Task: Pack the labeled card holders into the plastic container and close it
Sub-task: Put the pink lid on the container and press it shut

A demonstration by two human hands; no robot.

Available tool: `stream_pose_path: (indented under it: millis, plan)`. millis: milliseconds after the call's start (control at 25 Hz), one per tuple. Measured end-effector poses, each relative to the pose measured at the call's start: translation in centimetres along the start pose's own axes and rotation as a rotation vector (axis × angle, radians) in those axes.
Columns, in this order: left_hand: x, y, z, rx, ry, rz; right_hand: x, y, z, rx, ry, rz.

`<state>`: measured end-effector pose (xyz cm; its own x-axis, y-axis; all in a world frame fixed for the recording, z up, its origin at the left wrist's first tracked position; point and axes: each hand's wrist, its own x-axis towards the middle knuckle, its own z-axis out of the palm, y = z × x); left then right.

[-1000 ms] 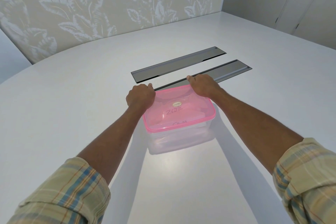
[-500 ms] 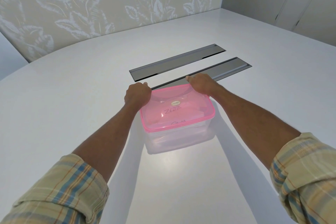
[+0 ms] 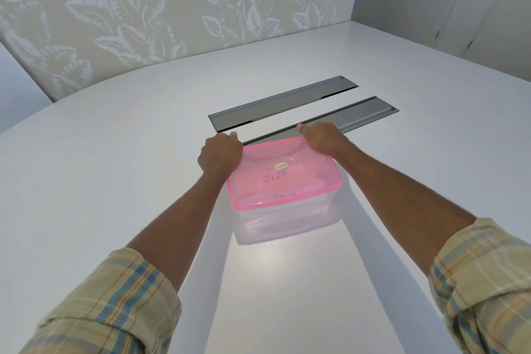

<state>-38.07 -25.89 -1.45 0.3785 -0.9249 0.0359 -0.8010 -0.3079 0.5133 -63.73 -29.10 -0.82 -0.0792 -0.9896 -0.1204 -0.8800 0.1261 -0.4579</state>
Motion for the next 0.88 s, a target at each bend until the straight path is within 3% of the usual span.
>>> stream_pose_path:
  millis: [120, 240, 400, 680, 880]
  plan:
    - [-1.8, 0.0, -1.2, -0.049, 0.201, 0.064, -1.7, -0.5, -0.7, 0.011, 0.154, -0.018]
    - [-4.2, -1.2, -2.5, -0.168, 0.222, 0.038, -4.1, -0.6, -1.8, 0.109, 0.224, 0.007]
    - [-8.0, -3.4, -3.5, -0.26, 0.182, -0.044, -8.3, 1.1, -2.9, 0.097, 0.157, 0.103]
    - [-13.1, -2.9, -3.2, -0.225, -0.122, -0.249, -13.5, 1.6, -1.3, -0.027, 0.089, 0.201]
    - [-14.6, -2.7, -3.3, -0.14, -0.119, -0.259, -14.5, 1.7, -0.1, -0.134, 0.111, 0.225]
